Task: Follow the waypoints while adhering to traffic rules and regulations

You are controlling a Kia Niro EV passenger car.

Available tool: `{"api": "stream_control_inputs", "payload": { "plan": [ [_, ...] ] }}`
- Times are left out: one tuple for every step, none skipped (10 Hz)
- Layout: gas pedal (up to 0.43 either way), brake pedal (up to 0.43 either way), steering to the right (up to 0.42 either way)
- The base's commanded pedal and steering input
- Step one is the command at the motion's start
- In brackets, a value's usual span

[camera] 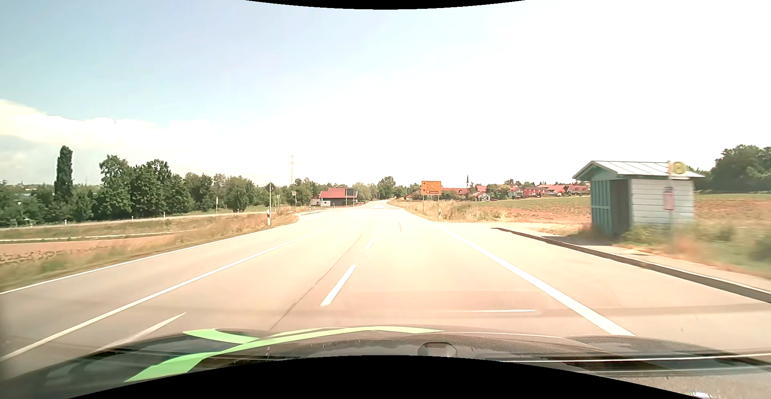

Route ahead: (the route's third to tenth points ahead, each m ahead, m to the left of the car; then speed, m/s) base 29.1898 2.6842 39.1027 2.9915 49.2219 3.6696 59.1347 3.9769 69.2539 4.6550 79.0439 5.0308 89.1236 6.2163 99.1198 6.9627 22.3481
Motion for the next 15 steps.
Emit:
{"api": "stream_control_inputs", "payload": {
  "plan": [
    [0.28, 0.0, -0.013],
    [0.28, 0.0, -0.012],
    [0.28, 0.0, -0.012],
    [0.248, 0.0, -0.012],
    [0.24, 0.0, -0.013],
    [0.24, 0.0, -0.012],
    [0.24, 0.0, -0.012],
    [0.24, 0.0, -0.012],
    [0.24, 0.0, -0.012],
    [0.248, 0.0, -0.012],
    [0.248, 0.0, -0.012],
    [0.248, 0.0, -0.012],
    [0.248, 0.0, -0.012],
    [0.248, 0.0, -0.012],
    [0.22, 0.0, -0.012]
  ]
}}
